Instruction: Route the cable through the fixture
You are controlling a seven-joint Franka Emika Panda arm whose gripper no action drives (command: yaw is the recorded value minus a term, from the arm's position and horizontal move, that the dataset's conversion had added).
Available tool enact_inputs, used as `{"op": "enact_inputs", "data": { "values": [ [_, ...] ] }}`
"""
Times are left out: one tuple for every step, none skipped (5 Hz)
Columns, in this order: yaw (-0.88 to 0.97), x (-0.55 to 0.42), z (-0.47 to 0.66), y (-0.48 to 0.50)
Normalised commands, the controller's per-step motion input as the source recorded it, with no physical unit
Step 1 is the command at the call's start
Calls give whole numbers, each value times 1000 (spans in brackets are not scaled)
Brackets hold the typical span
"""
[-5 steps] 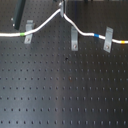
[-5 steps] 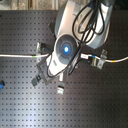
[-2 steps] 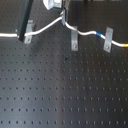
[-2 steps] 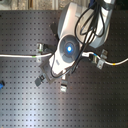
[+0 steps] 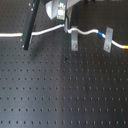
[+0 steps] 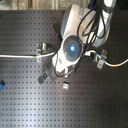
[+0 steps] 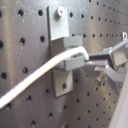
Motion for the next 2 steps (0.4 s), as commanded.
{"op": "enact_inputs", "data": {
  "values": [
    [0,-320,18,-230],
    [109,-256,8,-184]
  ]
}}
